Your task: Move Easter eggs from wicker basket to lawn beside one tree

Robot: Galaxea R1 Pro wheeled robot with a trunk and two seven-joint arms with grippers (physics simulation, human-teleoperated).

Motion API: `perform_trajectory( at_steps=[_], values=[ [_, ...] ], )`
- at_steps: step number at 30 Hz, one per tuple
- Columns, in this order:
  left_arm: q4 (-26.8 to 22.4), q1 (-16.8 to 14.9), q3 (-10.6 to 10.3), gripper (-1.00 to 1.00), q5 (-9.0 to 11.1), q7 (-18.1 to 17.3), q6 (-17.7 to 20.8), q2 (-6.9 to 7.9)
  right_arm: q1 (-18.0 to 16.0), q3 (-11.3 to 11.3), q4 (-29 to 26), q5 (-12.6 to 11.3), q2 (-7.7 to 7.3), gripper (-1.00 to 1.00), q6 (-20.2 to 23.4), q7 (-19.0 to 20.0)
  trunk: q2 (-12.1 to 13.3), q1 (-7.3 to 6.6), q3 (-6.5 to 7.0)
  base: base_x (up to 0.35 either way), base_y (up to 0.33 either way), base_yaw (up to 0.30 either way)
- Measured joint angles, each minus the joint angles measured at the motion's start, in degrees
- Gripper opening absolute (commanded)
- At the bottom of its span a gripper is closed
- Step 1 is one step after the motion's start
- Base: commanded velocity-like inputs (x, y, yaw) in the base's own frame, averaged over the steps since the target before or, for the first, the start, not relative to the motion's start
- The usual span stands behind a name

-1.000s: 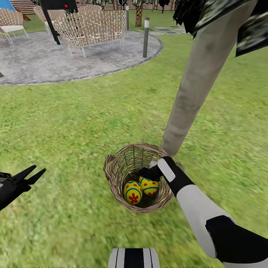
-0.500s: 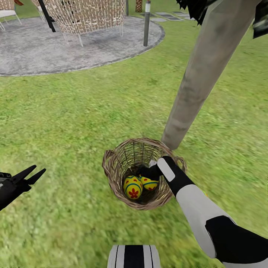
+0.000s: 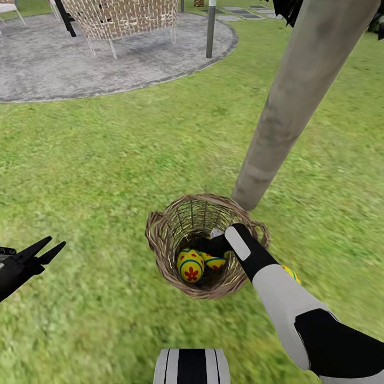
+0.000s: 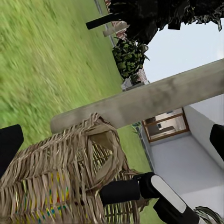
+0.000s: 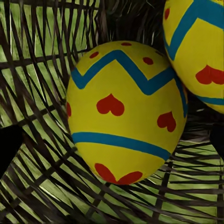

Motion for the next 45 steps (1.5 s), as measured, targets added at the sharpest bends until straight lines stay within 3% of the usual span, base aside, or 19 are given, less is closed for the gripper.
perform_trajectory(
  at_steps=[16, 24, 40, 45],
  values=[
    [0.00, 0.00, 0.02, 1.00, -0.04, 0.00, 0.00, -0.03, 0.00, -0.06, 0.06, 0.33, -0.09, 1.00, -0.22, 1.18, -0.14, 0.29, -2.43, 0.000, 0.000, 0.000],
    [0.00, 0.00, 0.00, 1.00, -0.08, 0.00, -0.02, -0.05, 0.00, -0.07, -0.03, 0.30, -0.09, 1.00, -0.46, 1.19, -0.16, 0.31, -2.66, 0.000, 0.000, 0.000],
    [-0.02, 0.00, -0.08, 1.00, -0.17, 0.00, -0.18, -0.07, 0.00, 0.02, -0.03, 0.33, -0.09, 1.00, -2.39, 1.30, -0.29, 0.57, -4.87, 0.000, 0.000, 0.000],
    [-0.02, 0.00, -0.02, 1.00, -0.08, 0.00, -0.18, -0.07, 0.00, 0.02, -0.03, 0.30, -0.09, 1.00, -2.40, 1.35, -0.29, 0.57, -4.87, 0.000, 0.000, 0.000]
  ],
)
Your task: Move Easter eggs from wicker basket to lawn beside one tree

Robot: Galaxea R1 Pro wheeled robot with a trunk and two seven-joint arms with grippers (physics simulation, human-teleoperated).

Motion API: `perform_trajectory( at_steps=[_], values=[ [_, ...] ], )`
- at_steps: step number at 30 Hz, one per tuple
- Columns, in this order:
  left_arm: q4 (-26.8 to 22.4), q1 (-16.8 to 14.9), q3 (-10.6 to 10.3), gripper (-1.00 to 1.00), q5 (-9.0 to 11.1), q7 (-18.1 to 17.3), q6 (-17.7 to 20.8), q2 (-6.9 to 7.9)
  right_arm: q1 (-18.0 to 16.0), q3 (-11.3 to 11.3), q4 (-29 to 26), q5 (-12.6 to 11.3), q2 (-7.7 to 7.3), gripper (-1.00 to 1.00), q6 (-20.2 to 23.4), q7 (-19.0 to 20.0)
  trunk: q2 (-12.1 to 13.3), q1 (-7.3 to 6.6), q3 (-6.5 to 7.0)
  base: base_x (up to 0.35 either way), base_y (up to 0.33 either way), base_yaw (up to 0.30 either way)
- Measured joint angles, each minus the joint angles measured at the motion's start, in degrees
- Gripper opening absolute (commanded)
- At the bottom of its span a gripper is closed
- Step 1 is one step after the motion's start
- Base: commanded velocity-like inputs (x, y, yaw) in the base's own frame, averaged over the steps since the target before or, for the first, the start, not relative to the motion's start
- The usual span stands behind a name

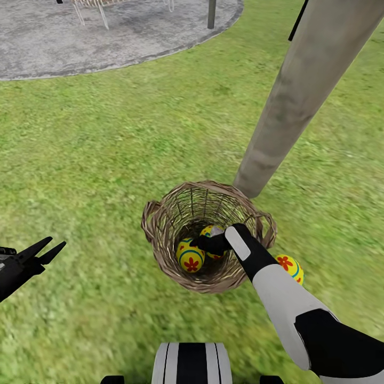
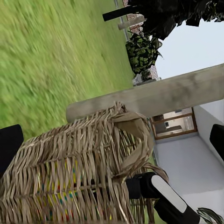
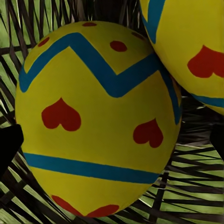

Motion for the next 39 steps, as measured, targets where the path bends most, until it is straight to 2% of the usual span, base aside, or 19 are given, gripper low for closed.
perform_trajectory(
  at_steps=[11, 15, 25, 30, 33, 39],
  values=[
    [0.01, 0.00, 0.01, 1.00, 0.02, 0.00, 0.00, -0.01, 0.02, -0.02, -0.09, -0.09, 0.01, 1.00, 0.09, 0.13, -0.03, 0.05, -0.44, 0.000, 0.000, 0.000],
    [0.02, 0.00, -0.06, 1.00, -0.03, 0.00, 0.00, -0.02, 0.00, -0.02, -0.01, -0.04, -0.02, 1.00, 0.03, 1.99, -0.03, 0.05, -0.44, 0.000, 0.000, 0.000],
    [0.00, 0.00, -0.07, 1.00, 0.00, 0.00, 0.00, -0.05, 0.03, 0.00, 0.00, -0.08, -0.04, 1.00, 0.09, 2.74, -0.03, 0.05, -0.44, 0.000, 0.000, 0.000],
    [0.02, 0.00, -0.07, 1.00, -0.03, 0.00, 0.00, -0.06, 0.03, -0.09, 0.00, -0.09, -0.08, 1.00, 0.07, 2.84, -0.07, 0.13, -1.11, 0.000, 0.000, 0.000],
    [-0.01, 0.00, -0.08, 1.00, -0.10, 0.00, 0.00, -0.07, 0.03, -0.02, 0.00, -0.11, -0.01, 1.00, 0.09, 5.25, -0.10, 0.18, -1.55, 0.000, 0.000, 0.000],
    [0.00, 0.00, -0.08, 1.00, -0.04, 0.00, 0.00, -0.08, 0.03, -0.02, 0.10, -0.13, -0.03, 1.00, 0.09, 5.66, -0.15, 0.28, -2.43, 0.000, 0.000, 0.000]
  ],
)
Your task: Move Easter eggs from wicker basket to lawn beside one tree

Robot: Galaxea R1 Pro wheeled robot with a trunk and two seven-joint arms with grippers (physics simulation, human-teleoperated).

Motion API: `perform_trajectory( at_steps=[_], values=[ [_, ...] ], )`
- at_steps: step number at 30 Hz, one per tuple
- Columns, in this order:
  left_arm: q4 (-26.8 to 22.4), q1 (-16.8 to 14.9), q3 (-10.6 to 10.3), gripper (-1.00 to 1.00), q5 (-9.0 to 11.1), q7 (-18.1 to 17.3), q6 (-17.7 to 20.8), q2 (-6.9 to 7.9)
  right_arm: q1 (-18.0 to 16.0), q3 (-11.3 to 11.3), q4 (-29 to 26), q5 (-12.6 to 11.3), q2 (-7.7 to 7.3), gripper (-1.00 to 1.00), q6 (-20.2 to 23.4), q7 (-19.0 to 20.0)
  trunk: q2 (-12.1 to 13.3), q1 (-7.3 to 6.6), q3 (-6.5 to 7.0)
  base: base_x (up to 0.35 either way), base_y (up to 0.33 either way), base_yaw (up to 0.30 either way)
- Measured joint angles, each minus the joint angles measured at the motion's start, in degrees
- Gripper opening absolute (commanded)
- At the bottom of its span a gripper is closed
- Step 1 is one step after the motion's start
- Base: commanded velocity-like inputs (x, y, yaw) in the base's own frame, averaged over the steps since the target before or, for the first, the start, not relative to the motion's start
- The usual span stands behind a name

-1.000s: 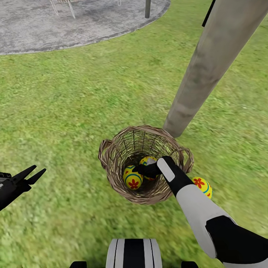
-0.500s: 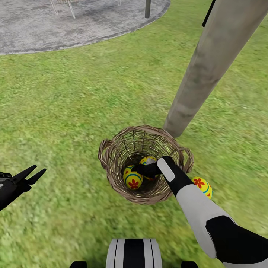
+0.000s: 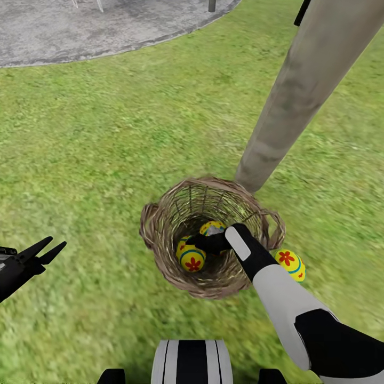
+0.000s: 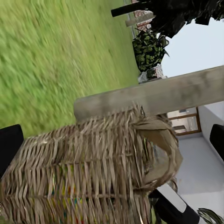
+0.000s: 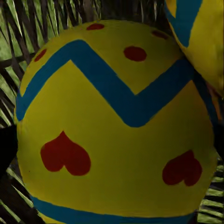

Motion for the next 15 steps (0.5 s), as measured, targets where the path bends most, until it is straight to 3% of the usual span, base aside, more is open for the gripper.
perform_trajectory(
  at_steps=[5, 6, 15],
  values=[
    [-0.02, 0.00, 0.00, 1.00, 0.04, 0.00, 0.00, 0.00, 0.03, -0.10, 0.18, -0.24, -0.05, 1.00, -0.03, 0.02, -0.04, 0.08, -0.67, 0.000, 0.000, 0.000],
    [-0.02, 0.00, 0.01, 1.00, 0.01, 0.00, 0.00, 0.00, 0.04, -0.08, 0.12, -0.19, -0.05, -1.00, -0.02, 0.02, -0.04, 0.08, -0.67, 0.000, 0.000, 0.000],
    [0.02, 0.01, 0.08, 1.00, 0.16, 0.02, 0.00, 0.00, -0.01, -0.05, -0.92, 0.13, -0.02, -1.00, 0.12, 0.10, -0.09, 0.12, -1.32, 0.000, 0.000, 0.000]
  ],
)
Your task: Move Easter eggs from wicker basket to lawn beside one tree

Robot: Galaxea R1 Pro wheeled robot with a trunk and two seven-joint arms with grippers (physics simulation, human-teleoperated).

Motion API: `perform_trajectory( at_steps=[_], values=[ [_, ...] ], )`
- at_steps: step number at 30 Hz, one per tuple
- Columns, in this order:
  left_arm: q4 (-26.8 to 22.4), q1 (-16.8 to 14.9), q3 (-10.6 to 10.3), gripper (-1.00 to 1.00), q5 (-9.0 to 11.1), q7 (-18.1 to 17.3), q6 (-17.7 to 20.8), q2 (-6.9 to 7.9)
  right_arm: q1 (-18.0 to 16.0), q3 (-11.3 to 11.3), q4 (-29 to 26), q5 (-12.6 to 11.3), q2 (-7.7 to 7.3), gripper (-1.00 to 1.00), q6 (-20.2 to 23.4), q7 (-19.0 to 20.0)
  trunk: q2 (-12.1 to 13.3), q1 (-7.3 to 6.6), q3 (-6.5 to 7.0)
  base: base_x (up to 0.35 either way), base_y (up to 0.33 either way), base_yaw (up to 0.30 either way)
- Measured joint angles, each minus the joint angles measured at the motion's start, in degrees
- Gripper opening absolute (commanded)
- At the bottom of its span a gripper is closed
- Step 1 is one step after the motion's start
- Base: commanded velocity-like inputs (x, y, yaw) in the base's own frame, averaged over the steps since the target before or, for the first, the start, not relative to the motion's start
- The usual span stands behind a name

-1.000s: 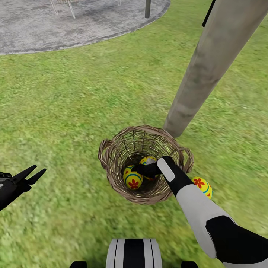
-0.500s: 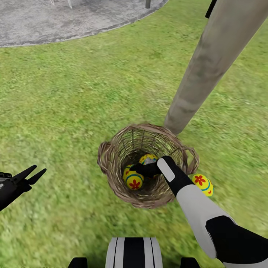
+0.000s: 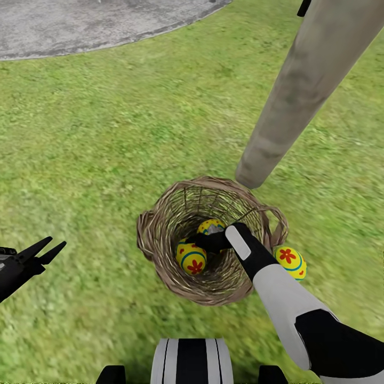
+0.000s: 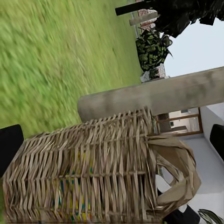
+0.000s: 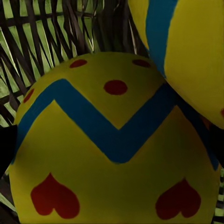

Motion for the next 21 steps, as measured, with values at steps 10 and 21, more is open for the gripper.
perform_trajectory(
  at_steps=[10, 21],
  values=[
    [-0.04, 0.00, -0.08, 1.00, -0.12, 0.04, 0.05, 0.05, 0.00, -0.02, 0.57, -0.07, -0.01, -1.00, -0.02, 0.00, 0.02, -0.01, 0.21, 0.000, 0.000, 0.000],
    [-0.18, -0.01, 0.11, 1.00, 0.09, -0.10, 0.00, -0.26, 0.06, -0.11, 0.99, 0.46, -0.04, -1.00, 0.00, -0.15, 0.09, -0.12, 1.30, 0.000, 0.000, 0.000]
  ],
)
